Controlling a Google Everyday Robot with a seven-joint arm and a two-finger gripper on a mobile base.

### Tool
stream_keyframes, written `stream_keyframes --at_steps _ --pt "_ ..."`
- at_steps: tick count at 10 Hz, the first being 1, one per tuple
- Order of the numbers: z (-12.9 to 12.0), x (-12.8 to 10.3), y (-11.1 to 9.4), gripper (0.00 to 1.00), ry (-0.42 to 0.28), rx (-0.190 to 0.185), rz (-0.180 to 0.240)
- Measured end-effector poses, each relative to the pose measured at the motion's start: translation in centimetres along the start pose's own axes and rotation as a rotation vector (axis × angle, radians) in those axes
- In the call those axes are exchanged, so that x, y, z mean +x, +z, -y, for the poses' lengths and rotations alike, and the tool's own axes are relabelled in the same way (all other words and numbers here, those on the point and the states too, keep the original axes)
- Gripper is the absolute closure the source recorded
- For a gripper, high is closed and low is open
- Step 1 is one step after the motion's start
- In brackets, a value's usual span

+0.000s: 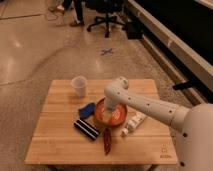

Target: Push the ceramic bowl across the table

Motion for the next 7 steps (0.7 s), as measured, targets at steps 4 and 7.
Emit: stream_keyframes --at_steps 4,7 --pt "3.5 2.5 -0.7 0.2 -0.087 0.042 -0.039" --pt "5.7 3.5 -1.6 0.2 -0.135 0.07 -0.076"
